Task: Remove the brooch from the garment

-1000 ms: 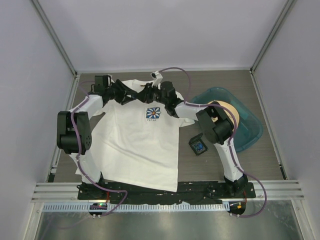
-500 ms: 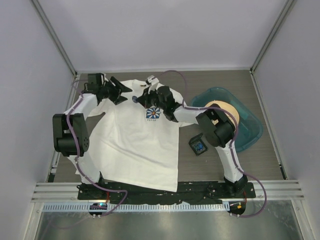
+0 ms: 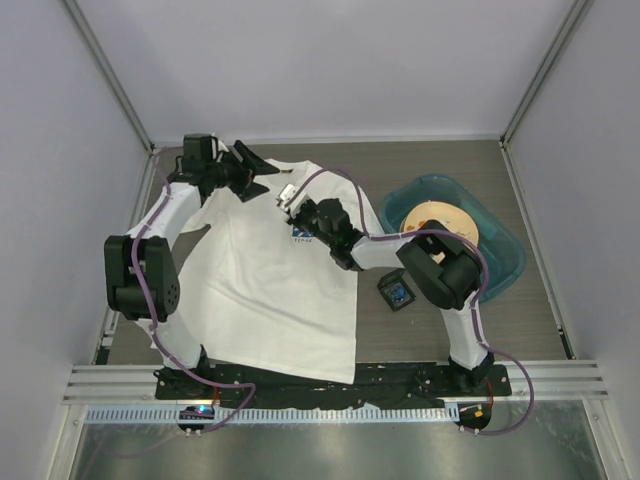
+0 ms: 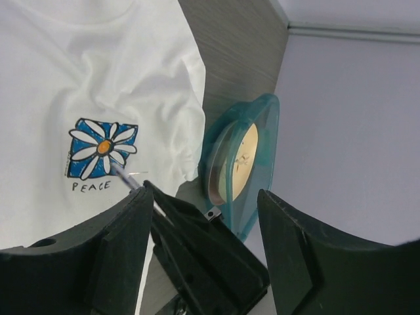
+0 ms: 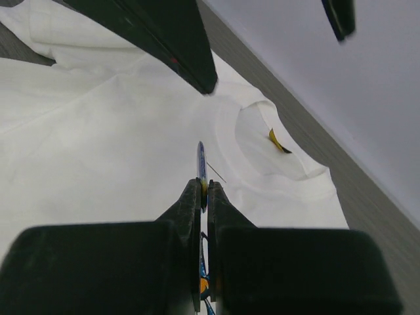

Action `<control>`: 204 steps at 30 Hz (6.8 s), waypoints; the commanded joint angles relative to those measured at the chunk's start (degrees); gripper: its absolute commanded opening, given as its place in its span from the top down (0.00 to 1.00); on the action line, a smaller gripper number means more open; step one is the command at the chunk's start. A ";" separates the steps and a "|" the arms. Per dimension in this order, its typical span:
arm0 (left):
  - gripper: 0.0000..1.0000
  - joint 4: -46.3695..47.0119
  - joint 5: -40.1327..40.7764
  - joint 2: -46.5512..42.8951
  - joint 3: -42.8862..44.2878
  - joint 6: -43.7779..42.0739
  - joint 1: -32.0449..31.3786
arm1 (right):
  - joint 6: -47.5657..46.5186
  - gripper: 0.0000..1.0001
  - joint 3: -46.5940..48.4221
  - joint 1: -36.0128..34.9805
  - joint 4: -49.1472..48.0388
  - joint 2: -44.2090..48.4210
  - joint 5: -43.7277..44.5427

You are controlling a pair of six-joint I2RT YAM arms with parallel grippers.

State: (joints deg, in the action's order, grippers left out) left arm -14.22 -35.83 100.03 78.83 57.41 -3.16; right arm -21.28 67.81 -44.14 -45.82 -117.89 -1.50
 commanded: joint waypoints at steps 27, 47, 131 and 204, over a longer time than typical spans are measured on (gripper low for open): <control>0.60 -5.65 3.75 2.81 1.15 -2.12 -4.93 | -11.86 0.99 -2.33 -3.50 -13.77 1.52 9.23; 1.00 0.50 1.30 4.21 0.62 -7.74 -1.50 | -0.63 0.32 -2.34 -2.97 -12.20 3.62 15.99; 0.91 18.70 -19.45 8.78 2.65 -12.49 -2.82 | 83.24 0.99 18.06 19.00 -26.16 -15.01 -43.59; 1.00 1.12 -18.48 8.78 9.41 -23.13 -3.52 | 68.40 0.83 20.34 17.60 -10.70 -12.72 -50.97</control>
State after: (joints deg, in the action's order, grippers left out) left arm -14.04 -52.27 109.60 85.06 34.00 -6.98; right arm 54.37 87.22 -25.56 -61.95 -134.04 -50.35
